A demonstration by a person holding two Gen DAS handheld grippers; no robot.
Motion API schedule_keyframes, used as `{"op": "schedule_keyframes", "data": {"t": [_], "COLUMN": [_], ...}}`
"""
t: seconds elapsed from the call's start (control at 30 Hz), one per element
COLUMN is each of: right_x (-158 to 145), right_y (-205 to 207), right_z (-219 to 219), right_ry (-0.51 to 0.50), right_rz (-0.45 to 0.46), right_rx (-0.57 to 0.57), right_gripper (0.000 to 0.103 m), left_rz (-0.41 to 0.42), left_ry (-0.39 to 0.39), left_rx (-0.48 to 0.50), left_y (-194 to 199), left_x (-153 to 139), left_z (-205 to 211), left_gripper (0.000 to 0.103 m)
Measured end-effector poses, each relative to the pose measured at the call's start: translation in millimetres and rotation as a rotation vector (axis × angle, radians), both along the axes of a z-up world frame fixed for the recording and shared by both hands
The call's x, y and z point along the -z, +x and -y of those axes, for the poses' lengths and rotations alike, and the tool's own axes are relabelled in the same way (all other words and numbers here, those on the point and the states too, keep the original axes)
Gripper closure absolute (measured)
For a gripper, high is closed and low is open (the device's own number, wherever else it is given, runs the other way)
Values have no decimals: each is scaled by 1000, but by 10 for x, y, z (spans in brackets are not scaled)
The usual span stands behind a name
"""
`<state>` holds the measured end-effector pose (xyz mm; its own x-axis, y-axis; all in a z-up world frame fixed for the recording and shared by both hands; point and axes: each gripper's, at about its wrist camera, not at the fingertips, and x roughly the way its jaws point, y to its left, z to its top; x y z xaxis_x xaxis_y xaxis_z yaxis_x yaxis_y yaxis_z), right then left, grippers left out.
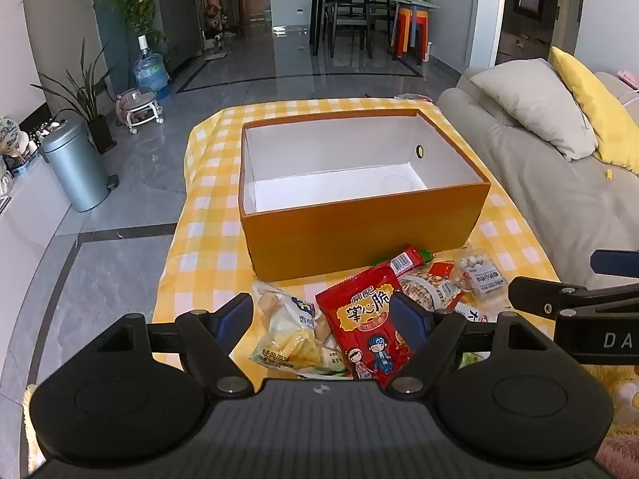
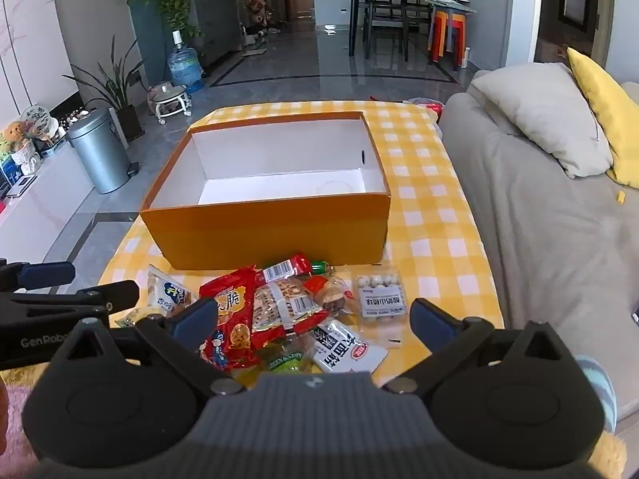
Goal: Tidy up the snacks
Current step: 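Move both tools toward the snack pile in front of the box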
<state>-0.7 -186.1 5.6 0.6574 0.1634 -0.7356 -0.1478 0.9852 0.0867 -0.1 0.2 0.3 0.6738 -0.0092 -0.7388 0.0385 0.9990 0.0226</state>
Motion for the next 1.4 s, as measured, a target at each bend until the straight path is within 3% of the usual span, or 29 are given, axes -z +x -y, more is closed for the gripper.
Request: {"op": "schedule_keyframes", "data": {"t": [0.47, 0.53, 1.4], "right_x": [-201, -20, 68], "right_y": [31, -21, 2], "right_z": [48, -46, -117], "right_ry": [17, 6, 24], "right_rz": [-2, 13, 29], "right_rx": [-8, -31, -94], "right_gripper": [5, 5, 5], "left_rz": [-8, -9, -7], "left_ry": [7, 8, -8], "left_rx": [0, 1, -50], "left_y": [7, 8, -9], "left_x": [59, 64, 18], "left_z": [14, 10, -77], "left_gripper": [12, 12, 16]}}
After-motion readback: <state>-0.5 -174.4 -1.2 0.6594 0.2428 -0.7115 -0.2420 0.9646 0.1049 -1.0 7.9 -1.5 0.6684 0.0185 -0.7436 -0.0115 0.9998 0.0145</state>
